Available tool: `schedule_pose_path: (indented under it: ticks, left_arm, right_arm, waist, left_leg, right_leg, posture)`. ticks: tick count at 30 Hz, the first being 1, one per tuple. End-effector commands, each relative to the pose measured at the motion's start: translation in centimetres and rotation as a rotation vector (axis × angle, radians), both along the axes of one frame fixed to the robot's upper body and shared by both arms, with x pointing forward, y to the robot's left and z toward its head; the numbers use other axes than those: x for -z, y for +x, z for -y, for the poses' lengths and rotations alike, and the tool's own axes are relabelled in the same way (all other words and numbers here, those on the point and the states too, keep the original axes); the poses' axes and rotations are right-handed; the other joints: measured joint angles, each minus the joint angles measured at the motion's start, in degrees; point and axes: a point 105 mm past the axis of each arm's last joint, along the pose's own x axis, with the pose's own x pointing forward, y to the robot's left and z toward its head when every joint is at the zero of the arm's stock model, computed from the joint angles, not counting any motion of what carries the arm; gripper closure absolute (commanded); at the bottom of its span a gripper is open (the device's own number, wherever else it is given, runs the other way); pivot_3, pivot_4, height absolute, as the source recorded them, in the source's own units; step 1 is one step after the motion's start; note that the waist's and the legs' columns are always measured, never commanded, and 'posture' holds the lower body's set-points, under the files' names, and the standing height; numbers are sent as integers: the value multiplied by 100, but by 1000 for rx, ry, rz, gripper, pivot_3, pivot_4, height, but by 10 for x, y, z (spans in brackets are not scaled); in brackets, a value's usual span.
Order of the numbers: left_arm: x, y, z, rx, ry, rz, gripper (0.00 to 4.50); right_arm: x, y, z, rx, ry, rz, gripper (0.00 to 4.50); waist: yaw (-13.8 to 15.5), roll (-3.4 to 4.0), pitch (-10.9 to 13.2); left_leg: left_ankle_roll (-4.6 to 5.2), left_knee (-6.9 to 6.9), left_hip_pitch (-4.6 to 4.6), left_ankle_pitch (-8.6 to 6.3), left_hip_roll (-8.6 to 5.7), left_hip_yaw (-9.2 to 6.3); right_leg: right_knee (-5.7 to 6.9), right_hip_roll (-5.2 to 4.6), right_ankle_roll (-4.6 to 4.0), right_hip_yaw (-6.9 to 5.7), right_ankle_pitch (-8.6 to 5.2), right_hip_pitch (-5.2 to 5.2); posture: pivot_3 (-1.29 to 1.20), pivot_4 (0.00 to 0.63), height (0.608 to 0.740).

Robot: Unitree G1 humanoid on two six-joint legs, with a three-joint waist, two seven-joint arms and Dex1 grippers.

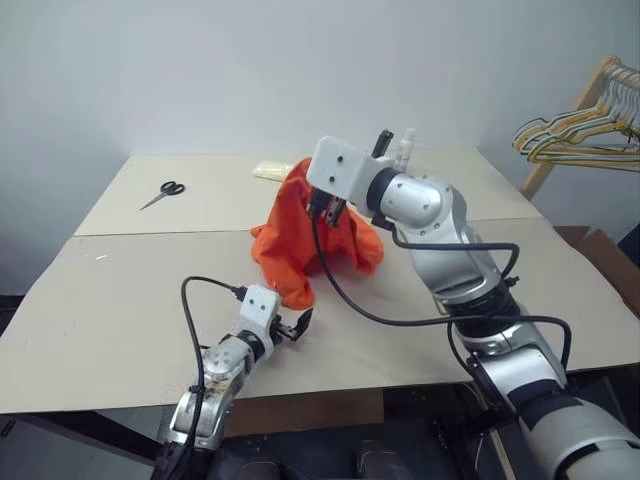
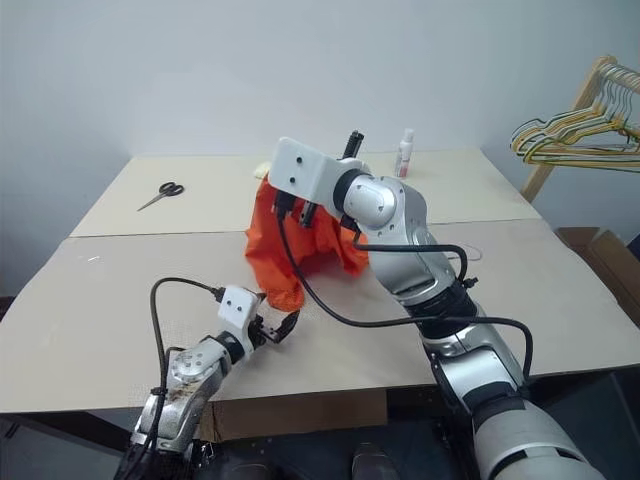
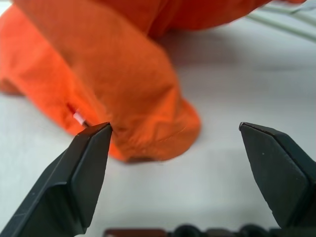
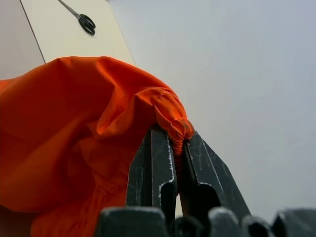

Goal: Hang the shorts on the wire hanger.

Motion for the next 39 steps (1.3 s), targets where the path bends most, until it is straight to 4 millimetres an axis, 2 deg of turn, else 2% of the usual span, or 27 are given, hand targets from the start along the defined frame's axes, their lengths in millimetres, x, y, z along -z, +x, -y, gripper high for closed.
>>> schedule_pose_path:
  ticks: [1,5,10,13,24,29,31,34,39]
  left_arm:
    - [-12,14,-8,-115,26,51,38]
    - [-16,19,-2,-93,-16,65,38]
    - [-13,21,6,-73,-3,66,38]
    - [-9,23,2,-98,2,53,579]
    - [-7,33,-6,-110,25,78,4403]
    - [-9,28,-18,-74,122,129,4456]
    - [-20,21,-30,9,174,183,4456]
    - [-43,4,-53,188,307,282,4456]
    - [-51,-29,-90,513,597,286,4456]
  right_arm:
    - [-17,-5,2,0,14,72,4500]
    - [-15,-7,0,-14,9,67,4500]
    - [-13,-7,1,-15,0,63,4500]
    - [-14,-6,2,-11,1,65,4500]
    - [-12,-6,2,-11,4,59,4500]
    - [-12,-7,6,-5,1,62,4500]
    - [-7,-12,12,-30,-34,63,4500]
    - [17,-33,24,-140,-161,43,4500]
    - [74,-83,42,-393,-378,-85,4500]
  waist:
    - [2,0,0]
    - [12,0,0]
    - [12,0,0]
    - [10,0,0]
    - [13,0,0]
    - [6,0,0]
    - [8,0,0]
    - [24,0,3]
    - [98,4,13]
  left_leg:
    - [0,0,0,0,0,0]
    - [0,0,0,0,-1,0]
    - [0,0,-3,0,-3,2]
    - [0,0,-3,0,-2,2]
    - [0,0,-4,0,-3,2]
    - [0,-1,-4,0,-2,1]
    - [0,-1,-4,0,-2,1]
    - [-1,-4,-11,-1,1,0]
    - [1,-11,-10,-3,3,6]
  right_leg:
    - [0,0,0,0,0,0]
    - [-2,0,0,0,0,2]
    - [-7,-1,-1,-1,0,1]
    - [-7,-1,-1,-1,0,1]
    - [-9,-1,0,-2,0,1]
    - [-8,0,-1,-2,0,0]
    - [-8,0,-1,-2,-1,-1]
    - [-13,-1,-6,-10,-7,-4]
    - [-23,-6,-2,-15,-20,-2]
  posture:
    - [3,0,740]
    - [11,0,740]
    - [6,0,740]
    - [4,0,740]
    - [9,0,740]
    - [12,0,740]
    - [18,0,740]
    - [33,0,740]
    - [55,0,740]
